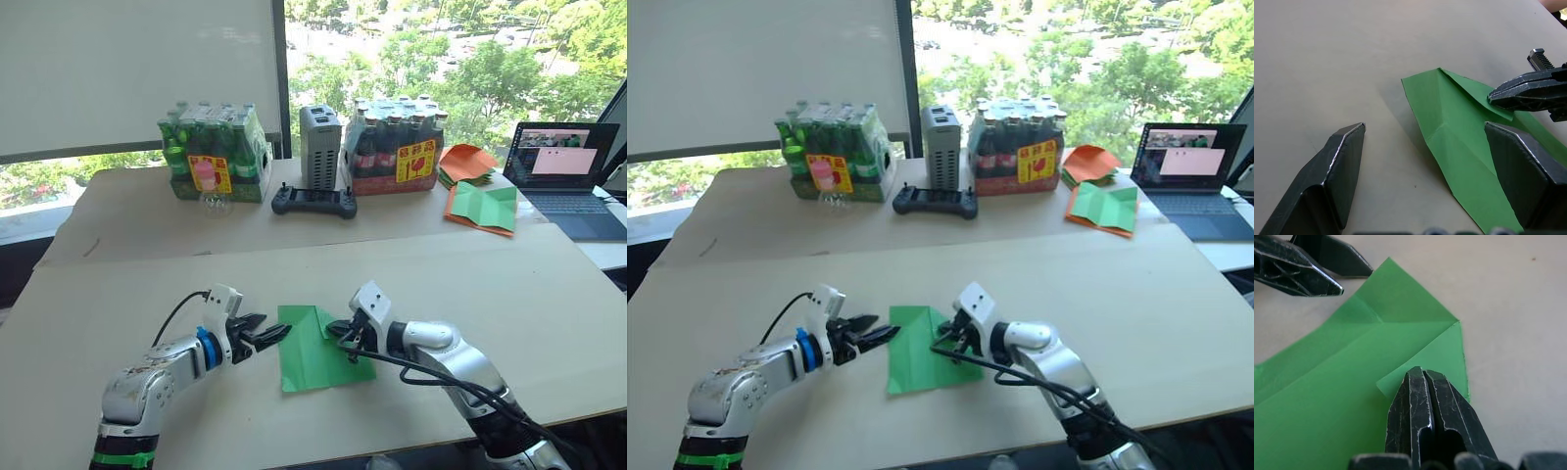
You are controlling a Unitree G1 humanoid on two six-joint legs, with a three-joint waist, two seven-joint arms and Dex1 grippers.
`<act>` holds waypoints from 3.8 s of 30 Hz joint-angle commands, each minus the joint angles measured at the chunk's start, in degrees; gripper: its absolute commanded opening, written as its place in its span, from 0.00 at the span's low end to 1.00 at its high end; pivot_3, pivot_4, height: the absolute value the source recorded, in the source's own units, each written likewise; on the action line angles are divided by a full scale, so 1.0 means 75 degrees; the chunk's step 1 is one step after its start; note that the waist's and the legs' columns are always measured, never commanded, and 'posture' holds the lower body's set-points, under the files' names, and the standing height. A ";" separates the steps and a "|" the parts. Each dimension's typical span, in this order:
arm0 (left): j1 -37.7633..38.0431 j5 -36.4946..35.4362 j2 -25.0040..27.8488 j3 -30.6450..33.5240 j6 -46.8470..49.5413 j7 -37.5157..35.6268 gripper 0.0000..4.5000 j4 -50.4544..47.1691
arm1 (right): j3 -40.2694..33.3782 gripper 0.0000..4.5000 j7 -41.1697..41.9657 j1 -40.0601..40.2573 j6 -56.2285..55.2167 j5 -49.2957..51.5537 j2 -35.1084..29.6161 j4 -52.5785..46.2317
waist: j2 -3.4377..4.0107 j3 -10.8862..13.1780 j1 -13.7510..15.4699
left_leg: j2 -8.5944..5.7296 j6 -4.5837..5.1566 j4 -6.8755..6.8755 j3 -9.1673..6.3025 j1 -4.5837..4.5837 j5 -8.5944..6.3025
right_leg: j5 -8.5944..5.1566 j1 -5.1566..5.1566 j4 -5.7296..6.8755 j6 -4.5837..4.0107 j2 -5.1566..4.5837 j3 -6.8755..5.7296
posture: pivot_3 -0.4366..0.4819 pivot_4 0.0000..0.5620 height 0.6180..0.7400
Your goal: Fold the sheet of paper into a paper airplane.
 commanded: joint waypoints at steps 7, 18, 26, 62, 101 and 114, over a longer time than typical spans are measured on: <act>-0.0229 -0.0099 0.0089 -0.0199 -0.0264 -0.0109 0.92 0.0142 | 0.0070 0.00 -0.0193 0.0078 0.0626 -0.0135 -0.0129 -0.0105 | 0.0000 -0.0001 0.0001 | 0.0001 0.0000 -0.0001 0.0000 0.0005 0.0000 | 0.0002 0.0013 -0.0023 -0.0002 0.0001 -0.0002 | 0.48 0.27 0.96; -0.0568 -0.0009 -0.0031 -0.0359 -0.0524 0.0050 0.31 0.0282 | 0.0068 0.00 -0.0271 0.0094 0.0748 -0.0069 -0.0068 -0.0211 | 0.0000 -0.0001 0.0001 | 0.0001 0.0000 0.0000 0.0000 0.0007 0.0000 | 0.0003 0.0017 -0.0023 -0.0004 0.0001 -0.0002 | 0.48 0.27 0.96; -0.0556 0.0084 0.0412 -0.0856 -0.0760 -0.0280 0.08 -0.0142 | 0.0064 0.00 -0.0309 0.0084 0.0763 -0.0070 -0.0020 -0.0194 | 0.0000 -0.0001 -0.0003 | 0.0001 0.0000 -0.0001 0.0000 0.0007 0.0000 | 0.0003 0.0017 -0.0024 -0.0004 0.0001 -0.0002 | 0.48 0.27 0.96; -0.0568 0.1073 0.0922 -0.2358 -0.1550 -0.1001 0.08 0.0404 | -0.0359 0.00 -0.0734 -0.0780 0.0546 0.0166 0.0854 0.0238 | 0.0003 0.0001 -0.0015 | 0.0002 0.0000 -0.0012 0.0001 0.0006 0.0000 | 0.0003 0.0008 -0.0026 -0.0004 0.0002 -0.0002 | 0.48 0.27 0.96; -0.0468 0.1336 0.1185 -0.2375 -0.1609 -0.1207 0.48 0.0145 | 0.0332 0.00 -0.0914 -0.1169 0.0694 -0.0640 0.1201 0.1465 | 0.0010 -0.0003 -0.0053 | 0.0002 0.0000 -0.0011 0.0001 0.0013 0.0000 | 0.0003 0.0013 -0.0023 -0.0004 0.0002 -0.0002 | 0.48 0.27 0.96; -0.0695 -0.0294 0.1516 -0.0943 -0.0759 -0.1816 0.50 -0.0123 | 0.0310 0.00 -0.0996 -0.1134 0.0637 -0.0654 0.1288 0.1492 | 0.0011 -0.0003 -0.0072 | 0.0003 0.0000 -0.0012 0.0000 0.0012 0.0000 | 0.0003 0.0009 -0.0023 -0.0005 0.0003 -0.0002 | 0.48 0.27 0.96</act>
